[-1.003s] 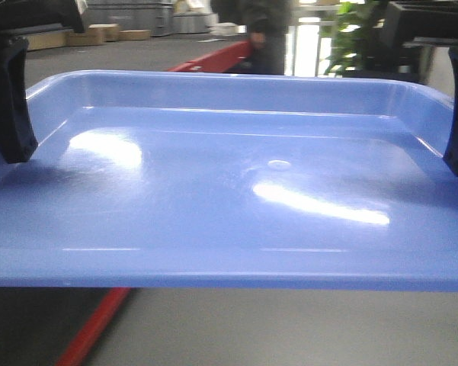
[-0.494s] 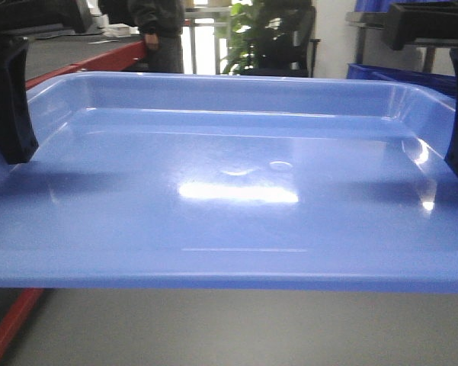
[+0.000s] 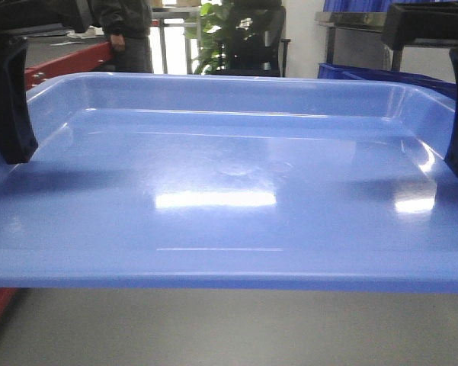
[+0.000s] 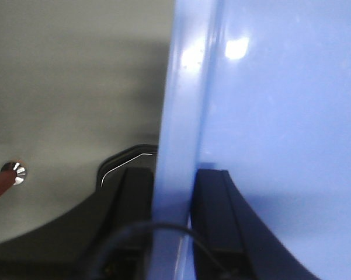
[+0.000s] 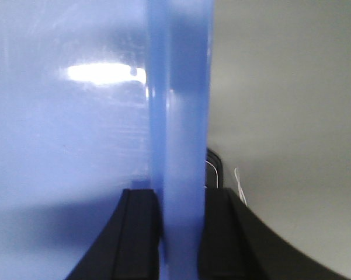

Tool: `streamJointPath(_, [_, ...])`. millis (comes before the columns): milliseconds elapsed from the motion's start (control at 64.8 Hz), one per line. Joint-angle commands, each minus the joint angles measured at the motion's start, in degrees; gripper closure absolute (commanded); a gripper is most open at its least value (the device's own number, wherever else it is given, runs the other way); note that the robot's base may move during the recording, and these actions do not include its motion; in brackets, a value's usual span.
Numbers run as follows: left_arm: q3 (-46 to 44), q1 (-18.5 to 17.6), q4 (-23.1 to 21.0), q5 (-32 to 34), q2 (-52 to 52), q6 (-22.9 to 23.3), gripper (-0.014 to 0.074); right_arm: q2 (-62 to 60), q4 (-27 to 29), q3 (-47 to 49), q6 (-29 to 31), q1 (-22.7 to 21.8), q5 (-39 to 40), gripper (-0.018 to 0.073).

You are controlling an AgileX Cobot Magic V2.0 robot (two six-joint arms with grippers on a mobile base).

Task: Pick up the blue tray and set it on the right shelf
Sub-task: 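Hold the tray level in both grippers while the base drives to the shelf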

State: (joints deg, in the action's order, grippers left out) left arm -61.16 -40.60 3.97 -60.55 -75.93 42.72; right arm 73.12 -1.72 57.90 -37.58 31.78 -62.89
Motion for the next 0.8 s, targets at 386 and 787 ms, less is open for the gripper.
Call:
streamJointPath(386, [-1.86,-0.59,-4.41,4.74,1.64,0.68,0.0523,-1.37,2.98,1.88,-0.12,0.26,3.92,0.0393])
streamJointPath(787, [-1.86,-0.59,-4.41,4.63,1.64,0.68,0.0523,-1.37,2.98,1.88,-0.12,0.26,3.92,0.0393])
